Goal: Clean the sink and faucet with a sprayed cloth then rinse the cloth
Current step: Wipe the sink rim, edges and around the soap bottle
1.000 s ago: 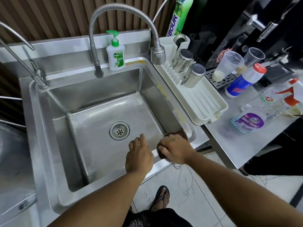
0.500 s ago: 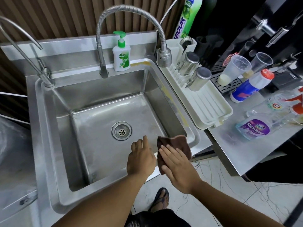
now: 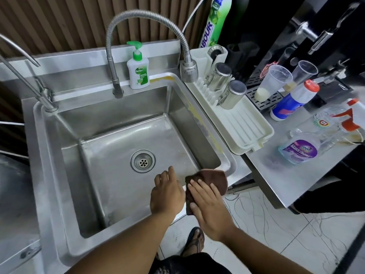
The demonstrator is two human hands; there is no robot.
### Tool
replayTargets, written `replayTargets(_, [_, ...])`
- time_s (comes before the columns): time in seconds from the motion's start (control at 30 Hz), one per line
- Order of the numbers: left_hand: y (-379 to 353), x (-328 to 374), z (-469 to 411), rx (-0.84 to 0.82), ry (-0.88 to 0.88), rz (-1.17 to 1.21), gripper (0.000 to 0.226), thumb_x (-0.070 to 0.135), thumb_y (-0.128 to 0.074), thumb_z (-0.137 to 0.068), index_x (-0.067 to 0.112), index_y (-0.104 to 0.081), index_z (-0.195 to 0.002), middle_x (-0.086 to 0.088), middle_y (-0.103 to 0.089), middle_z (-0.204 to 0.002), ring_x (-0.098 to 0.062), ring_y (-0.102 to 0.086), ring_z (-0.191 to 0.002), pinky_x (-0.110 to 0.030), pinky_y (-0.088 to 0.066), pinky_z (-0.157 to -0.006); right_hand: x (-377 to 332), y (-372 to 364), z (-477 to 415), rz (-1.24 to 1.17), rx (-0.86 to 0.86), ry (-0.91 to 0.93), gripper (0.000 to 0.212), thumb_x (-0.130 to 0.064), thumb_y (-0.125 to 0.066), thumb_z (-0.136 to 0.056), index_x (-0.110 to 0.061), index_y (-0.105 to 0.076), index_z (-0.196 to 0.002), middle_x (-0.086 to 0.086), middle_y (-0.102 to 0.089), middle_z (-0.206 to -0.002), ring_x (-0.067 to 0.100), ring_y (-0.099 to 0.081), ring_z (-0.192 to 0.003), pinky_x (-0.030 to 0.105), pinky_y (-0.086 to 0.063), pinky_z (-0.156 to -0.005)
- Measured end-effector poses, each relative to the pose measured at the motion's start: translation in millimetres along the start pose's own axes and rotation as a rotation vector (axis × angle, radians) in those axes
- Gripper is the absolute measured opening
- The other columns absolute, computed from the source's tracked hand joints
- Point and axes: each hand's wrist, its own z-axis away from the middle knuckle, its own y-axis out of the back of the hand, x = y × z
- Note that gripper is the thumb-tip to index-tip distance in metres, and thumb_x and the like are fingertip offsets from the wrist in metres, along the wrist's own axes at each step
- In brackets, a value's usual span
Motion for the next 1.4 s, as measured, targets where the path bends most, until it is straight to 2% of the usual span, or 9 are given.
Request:
replayTargets(0.27, [-0.5,-1.1,-2.2,-0.021,0.013,-0.011,0.051,0.028,-0.033,-0.102,0.018,-0.024,-0.151,-0.004,-0.045,-0.142,-0.026,-0.037,-0.130,-0.040,-0.052,-0.087,63.1,24.0,-26.7,0.010,0.082,-0.370,0.071,-0.053,-0.011,-0.096,-0.025,-0.018,-0.160,-0.012,-0.006,-0.166,0.010,0.003,-0.155,0.034,0.011,-0.123])
replayTargets(0.47, [-1.4,-1.7,-3.0,-0.035,0.045,0.014,0.049,0.029,-0.030,-0.104,0.020,-0.026,-0.152,-0.002,-0.045,-0.145,-0.024,-0.036,-0.133,-0.041,-0.050,-0.091,44.8,16.3,8.2,-0.059,0.053,-0.122,0.055,-0.035,-0.032,-0.097,-0.025,-0.043,-0.150,-0.012,-0.023,-0.164,0.006,-0.007,-0.154,0.040,-0.008,-0.125])
replayTargets(0.6, [-2.2,-1.6,-6.8,-0.059,0.081,0.083,0.050,0.035,-0.029,-0.105,0.023,-0.025,-0.154,-0.001,-0.041,-0.152,-0.024,-0.034,-0.139,-0.043,-0.046,-0.098,71.9,31.2,-8.3,-0.041,0.064,-0.175,0.058,-0.061,-0.023,-0.102,-0.027,-0.050,-0.140,-0.009,-0.020,-0.165,0.010,-0.005,-0.155,0.030,-0.001,-0.124])
replayTargets(0.87, [72.6,60.1,-84.8,0.273,0.214,0.707,0.068,0.053,-0.059,-0.094,0.024,-0.038,-0.152,-0.005,-0.049,-0.149,-0.023,-0.048,-0.135,-0.041,-0.040,-0.111,99.0,63.8,-87.0,-0.076,-0.118,-0.063,0.077,-0.026,-0.041,-0.097,-0.012,0.001,-0.160,0.001,0.004,-0.168,0.019,0.007,-0.155,0.025,0.007,-0.120])
replayTargets(1.0, [129.2,114.0,-129.6,0.360,0.123,0.831,0.099,0.064,-0.073,-0.078,0.026,-0.027,-0.156,-0.002,-0.037,-0.157,-0.021,-0.041,-0.141,-0.042,-0.039,-0.114,105.5,70.7,-120.0,-0.079,-0.160,-0.011,0.079,-0.019,-0.042,-0.098,-0.010,0.006,-0.160,0.004,0.014,-0.168,0.021,0.005,-0.155,0.033,-0.012,-0.125])
replayTargets(1.07, [148.9,135.4,-147.8,0.392,0.097,0.855,0.103,0.059,-0.080,-0.074,0.024,-0.027,-0.156,-0.003,-0.036,-0.157,-0.021,-0.040,-0.141,-0.033,-0.037,-0.109,105.8,73.7,-128.3,-0.042,-0.170,-0.055,0.077,-0.021,-0.046,-0.098,-0.008,-0.002,-0.160,0.007,0.011,-0.168,0.029,-0.023,-0.150,0.037,-0.038,-0.111])
replayTargets(1.13, [161.2,149.8,-162.7,0.422,0.076,0.894,0.089,0.053,-0.084,-0.071,0.026,-0.041,-0.145,-0.002,-0.053,-0.141,-0.021,-0.053,-0.126,-0.030,-0.044,-0.102,107.5,76.2,-121.6,0.061,-0.080,-0.070,0.074,-0.021,-0.058,-0.090,-0.006,-0.027,-0.155,0.012,-0.013,-0.165,0.034,-0.051,-0.128,0.041,-0.054,-0.089])
replayTargets(1.23, [162.3,153.7,-176.2,0.430,0.089,0.995,0.055,0.042,-0.083,-0.075,0.026,-0.057,-0.120,0.004,-0.068,-0.109,-0.015,-0.065,-0.096,-0.038,-0.056,-0.092,116.6,71.0,-96.7,0.187,0.072,0.026,0.055,-0.017,-0.069,-0.073,0.000,-0.062,-0.125,0.017,-0.057,-0.130,0.036,-0.058,-0.115,0.046,-0.057,-0.088])
replayTargets(1.4, [158.1,146.2,-160.9,0.563,0.129,1.133,0.022,0.023,-0.074,-0.075,0.026,-0.059,-0.091,0.004,-0.068,-0.080,-0.017,-0.067,-0.072,-0.030,-0.055,-0.067,114.9,52.2,-95.6,0.260,-0.002,-0.024,0.068,-0.031,-0.041,-0.085,0.008,-0.053,-0.138,0.026,-0.054,-0.141,0.041,-0.049,-0.134,0.047,-0.042,-0.112])
